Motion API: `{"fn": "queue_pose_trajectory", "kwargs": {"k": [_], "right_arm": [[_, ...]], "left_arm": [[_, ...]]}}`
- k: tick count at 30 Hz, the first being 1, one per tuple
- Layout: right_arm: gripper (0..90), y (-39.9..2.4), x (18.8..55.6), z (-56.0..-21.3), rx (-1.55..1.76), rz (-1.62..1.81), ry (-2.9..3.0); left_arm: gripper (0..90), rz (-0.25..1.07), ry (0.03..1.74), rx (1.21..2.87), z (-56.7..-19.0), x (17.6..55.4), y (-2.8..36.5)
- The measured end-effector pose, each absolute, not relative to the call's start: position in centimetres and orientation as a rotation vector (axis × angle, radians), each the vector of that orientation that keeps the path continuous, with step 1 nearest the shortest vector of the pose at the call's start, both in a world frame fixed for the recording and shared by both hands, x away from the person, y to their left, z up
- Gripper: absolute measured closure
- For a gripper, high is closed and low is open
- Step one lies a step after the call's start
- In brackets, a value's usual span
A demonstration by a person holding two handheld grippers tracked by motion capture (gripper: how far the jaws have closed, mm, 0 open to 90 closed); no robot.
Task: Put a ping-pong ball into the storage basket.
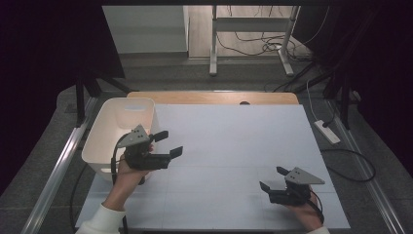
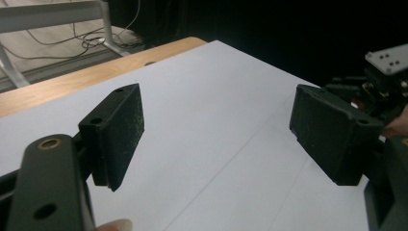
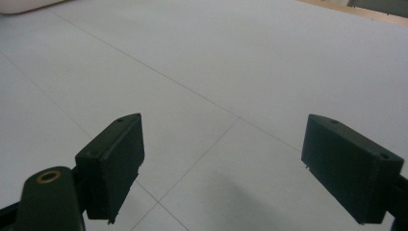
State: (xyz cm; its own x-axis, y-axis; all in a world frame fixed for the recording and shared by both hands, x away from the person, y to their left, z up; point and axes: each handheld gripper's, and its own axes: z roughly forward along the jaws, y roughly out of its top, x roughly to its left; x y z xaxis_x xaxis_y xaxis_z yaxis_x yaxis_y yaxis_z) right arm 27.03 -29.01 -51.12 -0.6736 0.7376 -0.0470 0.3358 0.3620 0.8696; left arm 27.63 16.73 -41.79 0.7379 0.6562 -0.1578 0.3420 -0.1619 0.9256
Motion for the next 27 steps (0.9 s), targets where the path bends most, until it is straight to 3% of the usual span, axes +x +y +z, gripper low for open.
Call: {"fn": "queue_pose_trajectory", "kwargs": {"k": [12,27], "right_arm": [[15.1,-29.0,26.9,-51.0,0.926,1.255,2.197],[14.8,-28.8,26.7,-51.1,0.888,1.279,2.221]], "left_arm": [[20.3,0.327,0.716,1.838,-44.4,25.2,14.8],[19.7,0.327,0.81,1.854,-49.3,24.2,16.0]]}}
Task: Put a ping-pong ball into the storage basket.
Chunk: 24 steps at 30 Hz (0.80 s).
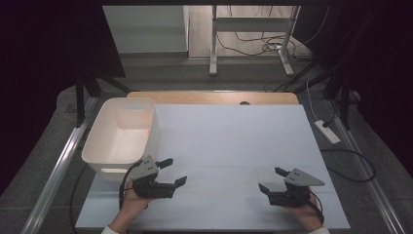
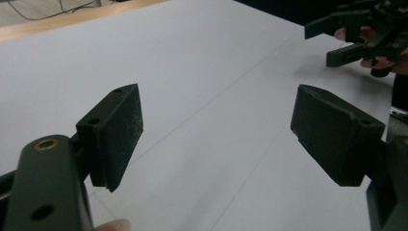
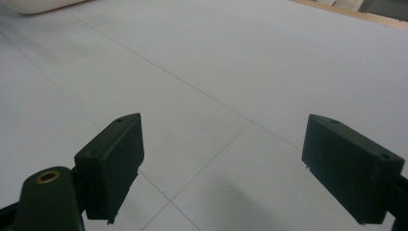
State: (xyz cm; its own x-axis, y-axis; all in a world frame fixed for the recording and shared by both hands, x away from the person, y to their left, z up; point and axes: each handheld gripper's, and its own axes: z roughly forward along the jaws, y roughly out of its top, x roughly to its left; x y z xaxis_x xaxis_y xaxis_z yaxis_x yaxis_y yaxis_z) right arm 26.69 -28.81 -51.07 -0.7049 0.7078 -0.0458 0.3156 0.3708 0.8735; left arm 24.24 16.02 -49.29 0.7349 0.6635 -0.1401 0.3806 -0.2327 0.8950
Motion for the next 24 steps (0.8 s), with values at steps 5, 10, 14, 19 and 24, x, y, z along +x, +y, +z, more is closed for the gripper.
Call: {"fn": "queue_pose_trajectory", "kwargs": {"k": [5,10,14,19,24], "right_arm": [[14.8,-28.8,26.7,-51.1,0.892,1.277,2.225],[14.8,-28.7,26.6,-51.2,0.892,1.275,2.234],[14.8,-28.6,26.6,-51.3,0.89,1.268,2.24],[14.8,-28.5,26.6,-51.3,0.884,1.264,2.253],[14.7,-28.5,26.6,-51.4,0.878,1.271,2.261]], "left_arm": [[19.7,0.314,0.853,1.853,-51.0,23.8,17.0],[19.7,0.31,0.881,1.85,-51.9,23.3,17.7],[19.6,0.308,0.895,1.848,-52.1,23.3,18.0],[19.5,0.309,0.901,1.854,-52.1,23.3,18.0],[19.5,0.31,0.895,1.866,-52.1,23.3,17.8]]}}
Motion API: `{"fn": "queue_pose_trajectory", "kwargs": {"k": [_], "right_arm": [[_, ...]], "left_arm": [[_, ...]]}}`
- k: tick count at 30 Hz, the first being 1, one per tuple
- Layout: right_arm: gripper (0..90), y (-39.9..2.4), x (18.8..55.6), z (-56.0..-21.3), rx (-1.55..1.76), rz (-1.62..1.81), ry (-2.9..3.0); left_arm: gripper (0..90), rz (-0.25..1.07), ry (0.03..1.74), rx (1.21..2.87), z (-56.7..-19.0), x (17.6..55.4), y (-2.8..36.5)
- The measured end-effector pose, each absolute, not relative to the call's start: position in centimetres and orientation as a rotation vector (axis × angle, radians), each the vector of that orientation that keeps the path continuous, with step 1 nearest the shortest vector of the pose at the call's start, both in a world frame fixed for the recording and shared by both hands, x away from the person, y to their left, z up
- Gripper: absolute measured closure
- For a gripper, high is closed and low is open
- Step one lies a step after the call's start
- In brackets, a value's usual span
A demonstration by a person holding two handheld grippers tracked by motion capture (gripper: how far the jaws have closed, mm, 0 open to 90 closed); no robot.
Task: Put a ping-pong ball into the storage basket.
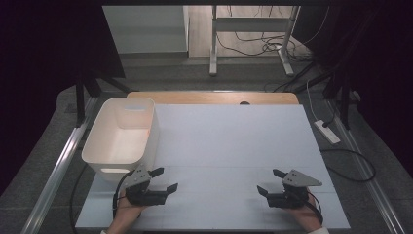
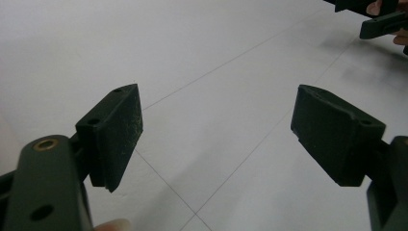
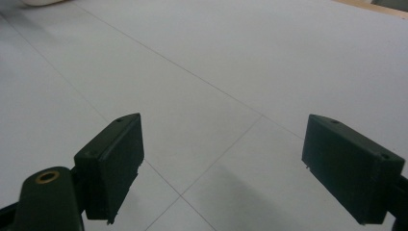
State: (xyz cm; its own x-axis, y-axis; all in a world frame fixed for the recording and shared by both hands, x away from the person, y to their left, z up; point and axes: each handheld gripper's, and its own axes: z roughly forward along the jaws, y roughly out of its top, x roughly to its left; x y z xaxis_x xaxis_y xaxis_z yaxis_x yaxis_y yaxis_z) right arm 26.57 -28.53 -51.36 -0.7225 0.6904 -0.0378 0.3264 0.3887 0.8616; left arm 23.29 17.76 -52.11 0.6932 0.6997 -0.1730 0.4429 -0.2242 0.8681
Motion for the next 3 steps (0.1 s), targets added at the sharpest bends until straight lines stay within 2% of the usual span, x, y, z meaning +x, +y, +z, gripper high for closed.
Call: {"fn": "queue_pose_trajectory", "kwargs": {"k": [3], "right_arm": [[14.7,-28.52,26.59,-51.38,0.877,1.274,2.266]], "left_arm": [[19.4,0.314,0.893,1.866,-52.05,23.3,17.72]]}}
